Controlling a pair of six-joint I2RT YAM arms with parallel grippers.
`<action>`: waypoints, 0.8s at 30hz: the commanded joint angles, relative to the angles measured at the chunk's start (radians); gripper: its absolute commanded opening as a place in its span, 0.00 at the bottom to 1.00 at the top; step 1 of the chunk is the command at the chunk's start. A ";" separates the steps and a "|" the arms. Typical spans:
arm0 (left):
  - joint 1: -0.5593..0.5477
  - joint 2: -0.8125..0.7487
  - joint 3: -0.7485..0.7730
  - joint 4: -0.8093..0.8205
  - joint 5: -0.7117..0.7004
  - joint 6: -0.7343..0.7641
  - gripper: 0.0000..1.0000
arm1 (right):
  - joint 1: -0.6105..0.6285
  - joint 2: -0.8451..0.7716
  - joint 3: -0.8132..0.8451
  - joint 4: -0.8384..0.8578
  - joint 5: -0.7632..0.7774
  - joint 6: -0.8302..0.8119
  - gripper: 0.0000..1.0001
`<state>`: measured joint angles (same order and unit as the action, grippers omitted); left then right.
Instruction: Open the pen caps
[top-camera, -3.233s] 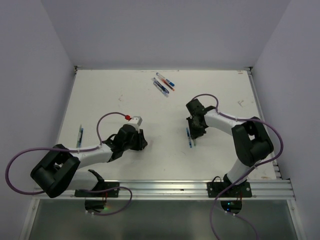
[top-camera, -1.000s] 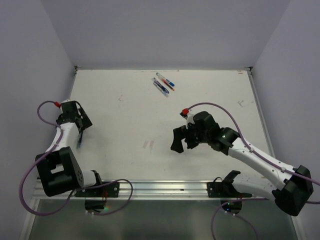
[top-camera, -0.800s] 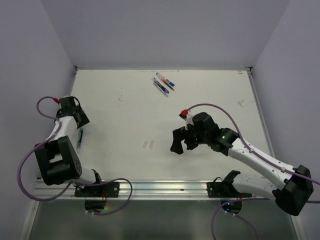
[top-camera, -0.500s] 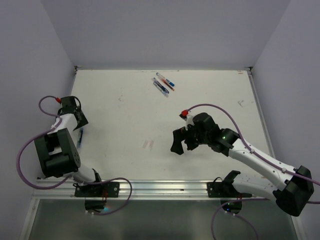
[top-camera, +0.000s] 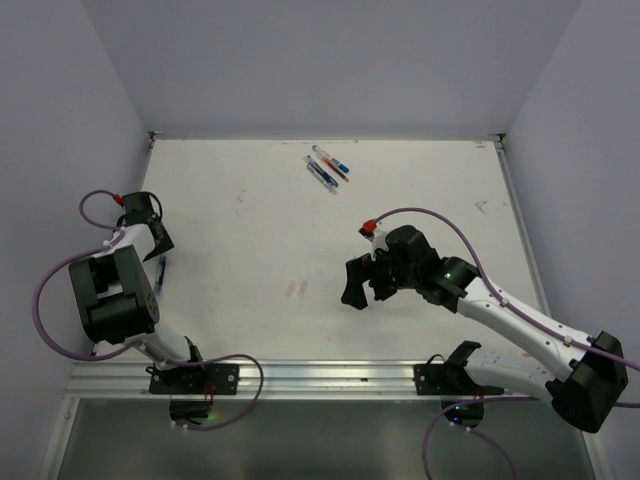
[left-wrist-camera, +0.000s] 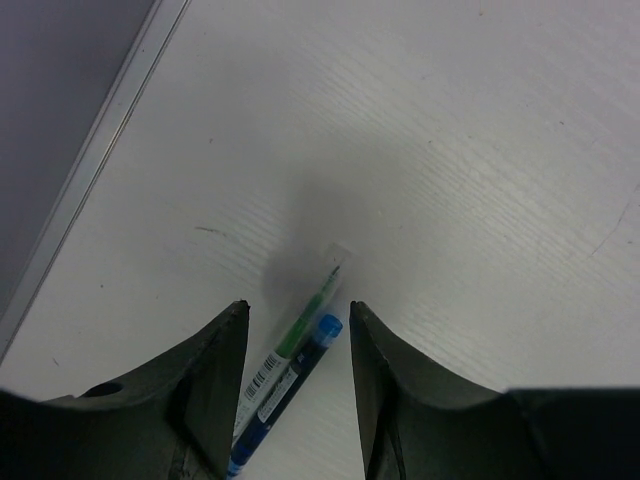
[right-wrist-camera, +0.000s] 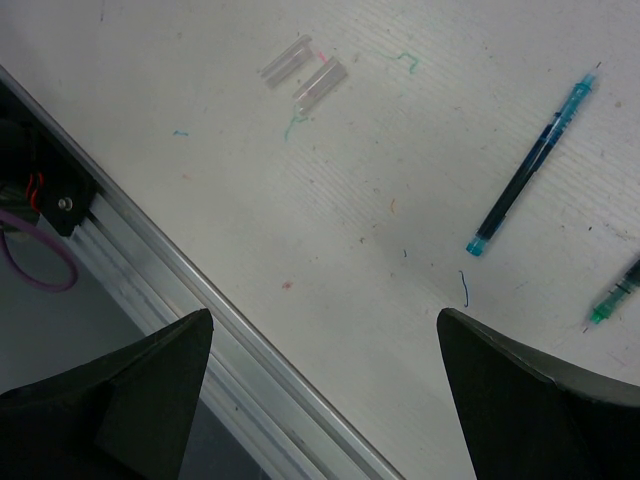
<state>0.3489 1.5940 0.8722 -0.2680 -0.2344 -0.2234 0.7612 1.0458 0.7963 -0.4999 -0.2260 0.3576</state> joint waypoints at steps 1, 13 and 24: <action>0.010 0.021 0.045 0.053 0.001 0.019 0.48 | 0.004 -0.023 -0.002 0.009 0.014 -0.012 0.99; 0.009 0.072 0.063 0.052 -0.057 0.032 0.43 | 0.004 -0.033 -0.008 0.012 0.019 -0.012 0.99; 0.002 0.081 0.021 0.061 -0.034 0.030 0.32 | 0.006 -0.038 -0.011 0.017 0.022 -0.011 0.99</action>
<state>0.3485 1.6684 0.9039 -0.2474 -0.2676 -0.2131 0.7612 1.0313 0.7921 -0.4999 -0.2195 0.3576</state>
